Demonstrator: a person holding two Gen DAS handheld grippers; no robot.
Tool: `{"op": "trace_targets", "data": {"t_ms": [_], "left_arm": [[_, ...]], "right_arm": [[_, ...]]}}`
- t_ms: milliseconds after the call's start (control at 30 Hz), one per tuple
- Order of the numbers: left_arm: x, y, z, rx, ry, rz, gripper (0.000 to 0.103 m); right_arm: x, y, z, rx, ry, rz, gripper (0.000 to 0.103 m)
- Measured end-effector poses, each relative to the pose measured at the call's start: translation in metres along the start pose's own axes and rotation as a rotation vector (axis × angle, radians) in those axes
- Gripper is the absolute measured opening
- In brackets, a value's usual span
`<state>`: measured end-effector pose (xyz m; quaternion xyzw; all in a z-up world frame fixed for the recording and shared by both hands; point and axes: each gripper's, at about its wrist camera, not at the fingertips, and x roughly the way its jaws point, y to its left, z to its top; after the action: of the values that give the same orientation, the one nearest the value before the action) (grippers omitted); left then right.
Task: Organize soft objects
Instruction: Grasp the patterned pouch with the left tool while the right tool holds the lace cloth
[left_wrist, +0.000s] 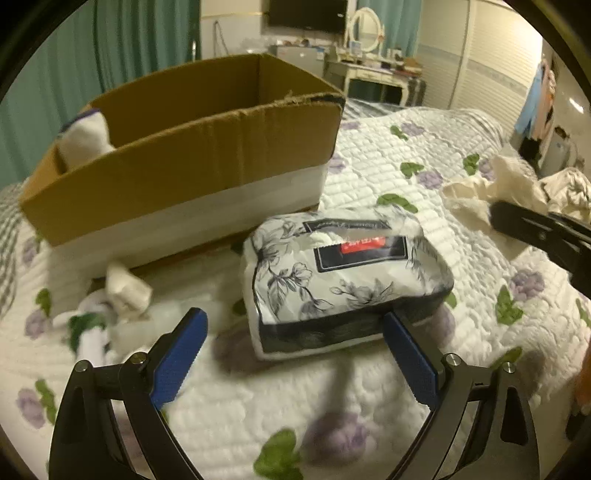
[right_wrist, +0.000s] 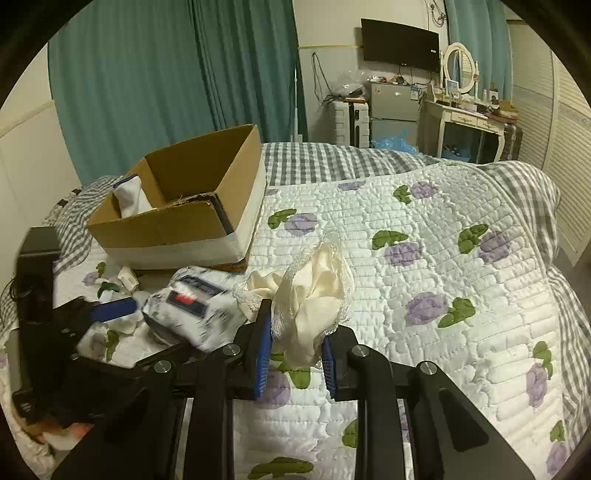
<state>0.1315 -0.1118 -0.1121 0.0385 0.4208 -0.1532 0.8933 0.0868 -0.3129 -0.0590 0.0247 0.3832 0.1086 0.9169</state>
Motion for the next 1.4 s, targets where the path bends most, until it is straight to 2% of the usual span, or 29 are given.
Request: {"op": "trace_targets", "data": {"t_ms": [167,200,233,333,600,700,900,1033,1200,1400], "left_arm": [[0.015,-0.008,0.008,0.029,-0.003,-0.021,0.095],[0.016,-0.009,0.01,0.034,-0.008,-0.027,0.085],[0.017,-0.011,0.012,0.04,-0.018,-0.043,0.081],[0.023,-0.015,0.017,0.064,-0.024,-0.061,0.074],[0.018,-0.009,0.018,0.049,-0.031,-0.095,0.046],[0.012,-0.012,0.015,0.038,-0.04,-0.091,0.041],[-0.025,-0.012,0.005,0.021,-0.067,-0.095,0.036],[-0.073,-0.009,0.002,0.035,-0.137,-0.074,0.033],[-0.119,-0.004,0.011,0.057,-0.197,-0.042,0.029],[-0.156,0.0,0.031,0.066,-0.255,-0.02,0.029]], "right_arm": [[-0.001,0.001,0.0,0.007,-0.006,0.01,0.023],[-0.002,0.0,0.001,0.011,-0.006,0.01,0.023],[-0.002,-0.001,0.0,0.016,-0.005,0.009,0.023],[0.0,-0.003,0.0,0.029,0.001,0.008,0.023],[0.002,-0.002,-0.001,0.027,0.009,-0.009,0.023],[-0.001,-0.003,-0.002,0.027,-0.002,-0.014,0.023],[-0.022,0.0,-0.005,0.027,-0.035,-0.026,0.023],[-0.044,0.009,-0.001,0.01,-0.067,-0.032,0.023],[-0.074,0.024,0.01,-0.014,-0.115,-0.034,0.023],[-0.098,0.043,0.027,-0.056,-0.166,-0.028,0.023]]}}
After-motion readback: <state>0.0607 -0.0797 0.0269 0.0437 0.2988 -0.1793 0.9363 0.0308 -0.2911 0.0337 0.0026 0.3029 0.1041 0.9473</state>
